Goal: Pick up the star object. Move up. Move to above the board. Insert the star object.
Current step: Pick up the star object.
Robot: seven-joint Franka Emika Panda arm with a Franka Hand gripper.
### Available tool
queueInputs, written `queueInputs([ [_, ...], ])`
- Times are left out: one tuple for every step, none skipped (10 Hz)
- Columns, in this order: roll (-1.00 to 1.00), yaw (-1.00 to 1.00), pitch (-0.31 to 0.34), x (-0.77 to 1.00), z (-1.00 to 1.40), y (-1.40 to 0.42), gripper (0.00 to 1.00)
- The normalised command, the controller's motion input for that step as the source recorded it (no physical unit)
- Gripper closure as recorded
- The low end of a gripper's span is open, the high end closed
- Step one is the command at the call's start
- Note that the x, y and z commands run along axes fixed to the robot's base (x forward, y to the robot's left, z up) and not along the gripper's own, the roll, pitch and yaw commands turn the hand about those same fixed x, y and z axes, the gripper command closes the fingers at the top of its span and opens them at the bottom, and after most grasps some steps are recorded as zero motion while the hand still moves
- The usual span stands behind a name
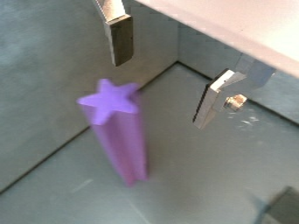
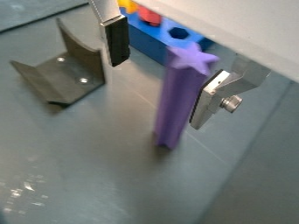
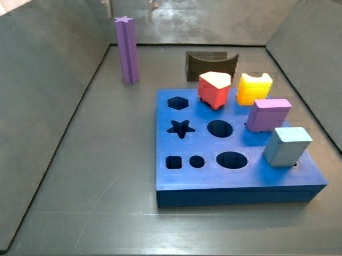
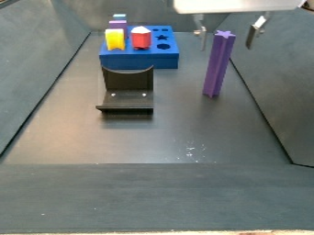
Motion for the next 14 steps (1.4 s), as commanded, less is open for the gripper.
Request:
queueInputs([
  [0.01, 0.10, -0.116, -0.61, -0.15, -0.41, 0.00],
  [0.00, 0.07, -0.123, -0.46, -0.09, -0.45, 0.00],
  [0.00, 0.00, -0.083, -0.06, -0.03, -0.38, 0.00],
  [0.00, -0.16, -0.030, 0.02, 0.00, -0.28, 0.00],
  [-0.02, -0.33, 0.000, 0.13, -0.01, -0.18, 0.00],
  [0.00, -0.24, 0.000, 0.15, 0.00, -0.15, 0.00],
  [0.00, -0.21, 0.000, 0.09, -0.01, -0.10, 0.00],
  [0.00, -0.02, 0.000, 0.14, -0.10, -0.16, 0.00],
  [0.00, 0.08, 0.000, 0.09, -0.14, -0.21, 0.00],
  [0.00, 0.00, 0.007, 0.11, -0.09, -0.15, 0.00],
  [0.01, 0.03, 0.017, 0.12, -0.13, -0.17, 0.00],
  [0.00, 0.00, 0.000, 0.08, -0.05, -0.09, 0.00],
  [0.00, 0.00, 0.000, 0.00, 0.00, -0.02, 0.00],
  [0.00, 0.00, 0.000, 0.03, -0.04, -0.03, 0.00],
])
